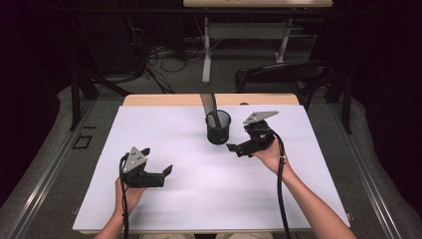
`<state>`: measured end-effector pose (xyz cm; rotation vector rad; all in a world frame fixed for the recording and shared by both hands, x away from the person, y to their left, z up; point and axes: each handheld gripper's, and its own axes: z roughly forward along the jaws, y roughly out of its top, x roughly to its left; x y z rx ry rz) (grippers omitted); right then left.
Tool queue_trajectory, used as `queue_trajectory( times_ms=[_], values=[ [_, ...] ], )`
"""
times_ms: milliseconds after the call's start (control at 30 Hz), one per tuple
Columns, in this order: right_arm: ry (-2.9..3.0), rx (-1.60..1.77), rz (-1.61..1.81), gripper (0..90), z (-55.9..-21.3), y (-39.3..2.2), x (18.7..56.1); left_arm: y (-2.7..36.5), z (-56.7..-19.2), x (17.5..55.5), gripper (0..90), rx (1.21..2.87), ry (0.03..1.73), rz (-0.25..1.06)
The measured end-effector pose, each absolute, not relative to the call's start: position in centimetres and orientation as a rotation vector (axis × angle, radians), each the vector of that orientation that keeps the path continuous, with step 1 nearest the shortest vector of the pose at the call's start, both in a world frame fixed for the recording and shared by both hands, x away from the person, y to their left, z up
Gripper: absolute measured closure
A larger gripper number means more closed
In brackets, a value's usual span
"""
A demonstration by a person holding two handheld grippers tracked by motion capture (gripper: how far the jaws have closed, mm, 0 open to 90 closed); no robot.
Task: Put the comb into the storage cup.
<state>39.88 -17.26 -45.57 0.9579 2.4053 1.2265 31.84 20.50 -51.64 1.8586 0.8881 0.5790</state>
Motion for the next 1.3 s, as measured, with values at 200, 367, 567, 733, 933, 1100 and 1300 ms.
queue_trajectory(
  times_ms=[200,367,567,733,933,1100,1300],
  values=[
    [2.391,0.945,1.240,1.5,-45.8,-18.0,38.5,20.5,-51.6,31.7,0.0,1.861,0.888,0.576],
    [2.378,0.936,1.251,1.6,-46.0,-18.7,37.4,20.3,-51.6,31.7,0.0,1.856,0.891,0.575],
    [2.366,0.934,1.270,1.6,-46.2,-19.2,36.3,20.4,-51.4,31.7,0.0,1.854,0.903,0.561],
    [2.353,0.933,1.275,1.7,-46.5,-19.7,35.3,20.9,-51.6,31.0,0.0,1.852,0.912,0.547],
    [2.334,0.937,1.280,1.8,-46.9,-20.4,34.1,21.1,-51.8,29.8,0.0,1.858,0.903,0.542],
    [2.312,0.944,1.288,1.8,-47.0,-21.2,33.1,21.1,-51.9,28.9,0.0,1.873,0.891,0.532],
    [2.287,0.955,1.302,1.7,-47.3,-22.1,31.8,21.5,-52.1,28.1,0.0,1.876,0.890,0.523]
  ],
)
